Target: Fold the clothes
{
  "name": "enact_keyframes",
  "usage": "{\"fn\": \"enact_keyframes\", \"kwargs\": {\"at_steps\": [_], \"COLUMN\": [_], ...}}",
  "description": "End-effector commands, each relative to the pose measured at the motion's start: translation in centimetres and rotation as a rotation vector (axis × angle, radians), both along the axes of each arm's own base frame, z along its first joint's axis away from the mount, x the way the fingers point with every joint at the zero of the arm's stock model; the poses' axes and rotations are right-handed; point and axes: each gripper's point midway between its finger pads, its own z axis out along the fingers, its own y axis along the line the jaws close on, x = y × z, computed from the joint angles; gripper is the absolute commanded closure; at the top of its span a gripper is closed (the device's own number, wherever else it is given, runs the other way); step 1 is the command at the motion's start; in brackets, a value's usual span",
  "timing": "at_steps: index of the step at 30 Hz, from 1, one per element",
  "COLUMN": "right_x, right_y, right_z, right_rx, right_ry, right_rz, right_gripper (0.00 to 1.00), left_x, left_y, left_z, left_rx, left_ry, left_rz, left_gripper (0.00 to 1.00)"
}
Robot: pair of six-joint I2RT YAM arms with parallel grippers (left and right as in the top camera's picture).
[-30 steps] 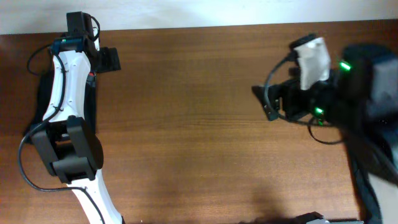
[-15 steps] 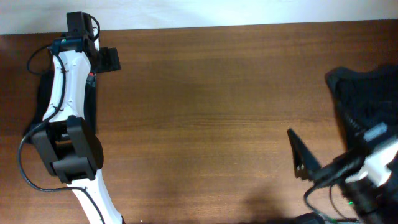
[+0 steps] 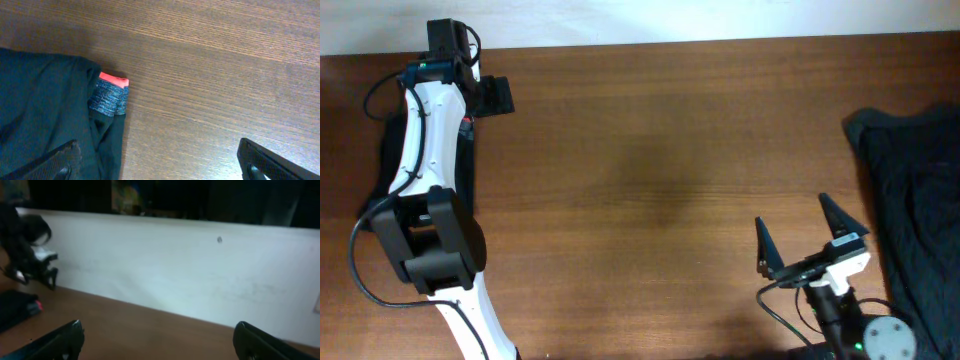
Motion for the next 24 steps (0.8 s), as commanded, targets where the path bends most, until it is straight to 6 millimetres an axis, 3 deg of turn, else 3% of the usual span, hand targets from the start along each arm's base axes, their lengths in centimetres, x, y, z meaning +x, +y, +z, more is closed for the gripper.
{"fn": "enact_keyframes", "kwargs": {"at_steps": [1,8,16,24], "right_x": [0.4,1.4,2.3,2.3], "right_y": [-0.6,-0.5,-1.2,-1.3], "right_z": [-2.0,-5.4,-9.8,-12.8], "right_rx": [0.006,0.008,-0.009,-0.025], "right_ry": [-0.022,-0.03,0.1,0.225], "right_rz": [-0.03,-0.034,-0.07,-0.076], "right_gripper": [0.01,0.01,0.01,0.01], "left_x": [0.2,0.2,0.2,0.2], "left_y": [0.1,0.1,0.1,0.1], "left_z": [0.4,0.4,0.4,0.4], "left_rx": [0.001,0.001,0.001,0.001], "left_ry": [-0.009,-0.009,-0.009,-0.009], "left_rz": [-0.004,-0.004,-0.003,-0.003], "left_gripper": [0.01,0.01,0.01,0.01]}}
